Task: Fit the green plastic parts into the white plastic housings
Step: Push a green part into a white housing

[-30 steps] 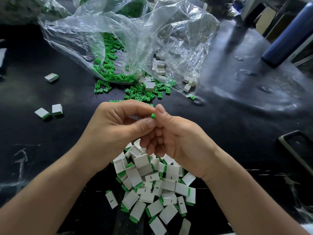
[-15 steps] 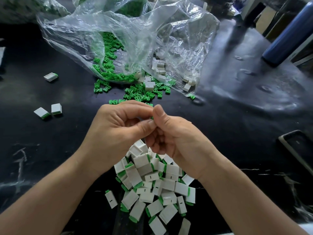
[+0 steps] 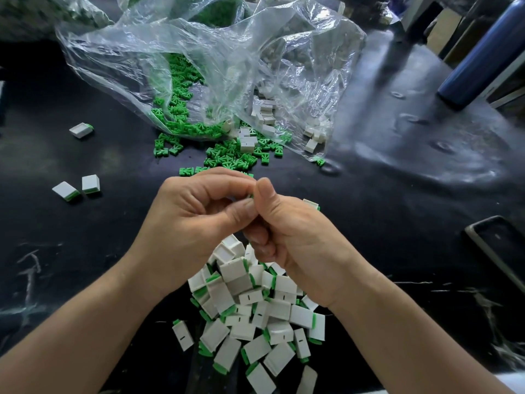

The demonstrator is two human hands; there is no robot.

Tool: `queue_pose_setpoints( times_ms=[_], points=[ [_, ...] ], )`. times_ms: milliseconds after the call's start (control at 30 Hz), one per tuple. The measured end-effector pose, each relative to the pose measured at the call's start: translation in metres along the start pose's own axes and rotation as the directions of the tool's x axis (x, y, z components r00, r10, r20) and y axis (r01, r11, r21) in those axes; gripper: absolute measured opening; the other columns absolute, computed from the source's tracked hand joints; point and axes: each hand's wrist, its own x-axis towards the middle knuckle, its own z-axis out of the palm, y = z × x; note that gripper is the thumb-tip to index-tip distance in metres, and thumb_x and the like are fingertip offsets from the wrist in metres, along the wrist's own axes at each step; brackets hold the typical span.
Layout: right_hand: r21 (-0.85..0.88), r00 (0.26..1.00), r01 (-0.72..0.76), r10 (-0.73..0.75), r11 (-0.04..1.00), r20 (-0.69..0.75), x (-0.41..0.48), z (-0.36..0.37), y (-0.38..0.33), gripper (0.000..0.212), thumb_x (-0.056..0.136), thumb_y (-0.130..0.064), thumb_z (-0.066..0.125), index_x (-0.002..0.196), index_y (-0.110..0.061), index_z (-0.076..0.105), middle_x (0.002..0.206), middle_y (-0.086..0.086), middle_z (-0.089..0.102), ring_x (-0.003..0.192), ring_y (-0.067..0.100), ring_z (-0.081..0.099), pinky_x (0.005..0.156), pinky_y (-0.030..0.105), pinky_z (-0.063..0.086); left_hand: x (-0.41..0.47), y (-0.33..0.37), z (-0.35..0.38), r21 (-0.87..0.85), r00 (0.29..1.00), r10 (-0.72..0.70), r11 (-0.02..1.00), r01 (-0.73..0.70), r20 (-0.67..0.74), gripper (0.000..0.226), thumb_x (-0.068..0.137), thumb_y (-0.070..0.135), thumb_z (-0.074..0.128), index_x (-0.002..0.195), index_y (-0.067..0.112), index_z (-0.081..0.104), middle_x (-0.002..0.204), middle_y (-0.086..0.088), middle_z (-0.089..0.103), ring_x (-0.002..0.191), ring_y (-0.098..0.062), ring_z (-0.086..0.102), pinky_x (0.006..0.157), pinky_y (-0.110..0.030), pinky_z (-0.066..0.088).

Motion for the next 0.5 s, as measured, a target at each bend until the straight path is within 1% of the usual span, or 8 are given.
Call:
queue_pose_setpoints(
  times_ms=[67, 100, 133, 200, 267, 333, 400, 500],
  points=[
    [0.018, 1.0, 0.01, -0.01, 1.0, -0.006, 0.0, 0.0013, -0.0002, 0.073, 0.075, -0.054, 0.039, 0.097, 0.014, 0.052, 0.052, -0.01, 0.036, 0.05, 0.004, 0.03, 0.047, 0.015, 0.026, -0.0001, 0.0011, 0.0004, -0.024, 1.0, 0.007, 1.0, -0.007, 0.01, 0.02, 0.07, 0.016, 0.063, 0.084, 0.003, 0.07, 0.08, -0.015, 0.063, 0.051, -0.033, 0.063, 0.049, -0.032, 0.054],
    [0.026, 1.0, 0.016, -0.016, 1.0, -0.011, 0.0002, 0.0018, -0.0003, 0.068, 0.075, -0.055, 0.039, 0.094, 0.008, 0.056, 0.053, -0.008, 0.036, 0.05, 0.004, 0.03, 0.047, 0.015, 0.027, 0.0, 0.0017, 0.0004, -0.042, 1.0, 0.011, 0.999, -0.01, 0.014, 0.02, 0.07, 0.015, 0.063, 0.084, 0.001, 0.069, 0.08, -0.018, 0.062, 0.05, -0.036, 0.062, 0.049, -0.033, 0.054],
    [0.033, 1.0, 0.015, -0.015, 0.999, -0.015, 0.0004, 0.002, -0.0006, 0.063, 0.074, -0.056, 0.039, 0.093, 0.001, 0.058, 0.053, -0.007, 0.039, 0.05, 0.005, 0.032, 0.047, 0.016, 0.028, 0.0001, 0.0023, 0.0008, -0.05, 1.0, 0.011, 0.999, -0.01, 0.012, 0.02, 0.07, 0.015, 0.062, 0.083, 0.0, 0.068, 0.08, -0.019, 0.061, 0.049, -0.036, 0.062, 0.048, -0.033, 0.053],
    [0.069, 1.0, -0.022, 0.022, 0.997, 0.003, 0.0008, 0.001, -0.001, 0.06, 0.075, -0.06, 0.039, 0.093, -0.005, 0.057, 0.054, -0.007, 0.046, 0.051, 0.006, 0.037, 0.049, 0.017, 0.03, 0.0004, 0.0023, 0.0014, -0.043, 1.0, -0.008, 0.999, 0.007, -0.015, 0.018, 0.07, 0.013, 0.063, 0.081, -0.001, 0.068, 0.078, -0.019, 0.061, 0.047, -0.033, 0.06, 0.047, -0.03, 0.051],
    [0.115, 0.997, -0.07, 0.066, 0.991, 0.044, 0.0012, -0.0003, -0.0012, 0.058, 0.081, -0.063, 0.04, 0.091, -0.008, 0.055, 0.057, -0.006, 0.048, 0.053, 0.007, 0.039, 0.05, 0.017, 0.032, 0.0004, 0.0013, 0.001, -0.047, 0.999, -0.039, 0.998, 0.037, -0.036, 0.014, 0.07, 0.007, 0.062, 0.077, -0.003, 0.067, 0.074, -0.02, 0.06, 0.045, -0.032, 0.059, 0.046, -0.03, 0.051],
    [0.126, 0.995, -0.083, 0.077, 0.989, 0.056, 0.0013, -0.0014, -0.0017, 0.052, 0.083, -0.057, 0.043, 0.09, -0.007, 0.054, 0.056, -0.005, 0.049, 0.053, 0.007, 0.039, 0.049, 0.018, 0.032, 0.0004, 0.0013, 0.0009, -0.052, 0.998, -0.058, 0.997, 0.056, -0.039, 0.013, 0.071, 0.005, 0.06, 0.077, -0.004, 0.068, 0.072, -0.023, 0.061, 0.044, -0.033, 0.059, 0.045, -0.032, 0.051],
    [0.126, 0.996, -0.077, 0.071, 0.989, 0.05, 0.0014, -0.0031, -0.0027, 0.049, 0.078, -0.052, 0.043, 0.087, -0.005, 0.054, 0.055, -0.006, 0.049, 0.052, 0.007, 0.039, 0.049, 0.019, 0.031, 0.0007, 0.0021, 0.0005, -0.073, 0.996, -0.087, 0.994, 0.085, -0.031, 0.015, 0.071, 0.005, 0.06, 0.079, -0.004, 0.069, 0.075, -0.024, 0.061, 0.049, -0.036, 0.061, 0.047, -0.032, 0.052],
    [0.125, 0.997, -0.071, 0.065, 0.99, 0.052, 0.0017, -0.0051, -0.0041, 0.042, 0.071, -0.051, 0.042, 0.077, -0.011, 0.055, 0.054, -0.006, 0.051, 0.052, 0.007, 0.04, 0.048, 0.018, 0.031, 0.0013, 0.0037, -0.0016, -0.094, 0.993, -0.117, 0.989, 0.116, -0.011, 0.019, 0.072, 0.004, 0.056, 0.085, 0.001, 0.07, 0.077, -0.027, 0.062, 0.053, -0.038, 0.061, 0.051, -0.034, 0.054]
  ],
)
